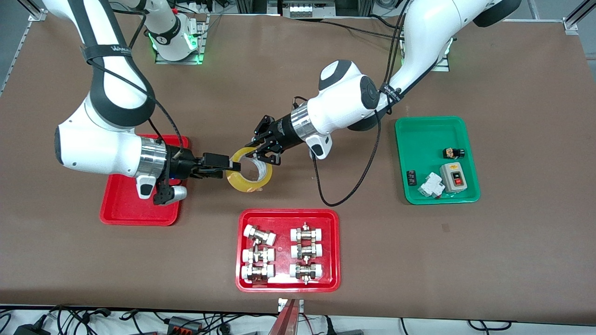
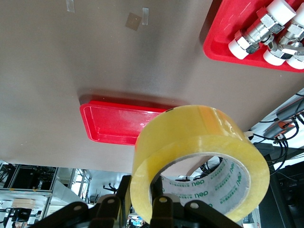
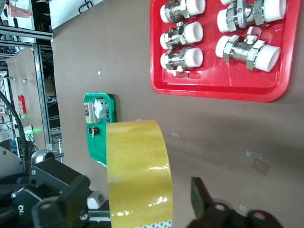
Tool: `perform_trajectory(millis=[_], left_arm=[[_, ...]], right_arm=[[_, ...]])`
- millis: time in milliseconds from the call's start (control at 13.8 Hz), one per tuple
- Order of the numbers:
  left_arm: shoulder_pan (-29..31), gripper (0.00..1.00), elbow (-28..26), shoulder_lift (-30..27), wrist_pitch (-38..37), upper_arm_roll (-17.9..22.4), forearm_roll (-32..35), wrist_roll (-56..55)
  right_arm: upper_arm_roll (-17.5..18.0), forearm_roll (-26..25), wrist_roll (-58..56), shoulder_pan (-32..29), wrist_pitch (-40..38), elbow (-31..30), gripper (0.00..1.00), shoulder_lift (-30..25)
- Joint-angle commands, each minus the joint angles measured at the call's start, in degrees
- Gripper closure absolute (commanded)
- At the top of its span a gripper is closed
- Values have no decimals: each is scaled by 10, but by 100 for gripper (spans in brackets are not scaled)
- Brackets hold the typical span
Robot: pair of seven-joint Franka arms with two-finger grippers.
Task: Left arm passes tape to right arm into tray
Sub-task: 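Open the left gripper and withdraw while the right gripper holds the tape, then lower the tape into the empty red tray and open the right gripper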
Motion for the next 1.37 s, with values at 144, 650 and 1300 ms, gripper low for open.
perform_trajectory(millis=[144,650,1300], left_arm=[[-8,97,19,4,3,2,-12,-2],[-15,36,19,-3,3,57,-2,-58],[72,0,20,-55,-71,66,69,-50]], right_arm=[[-4,4,-3,6,10,12,68,7],[-7,5,-7,0,5,24,100,7],[-8,-3,-108,-124,-100,19,100,12]])
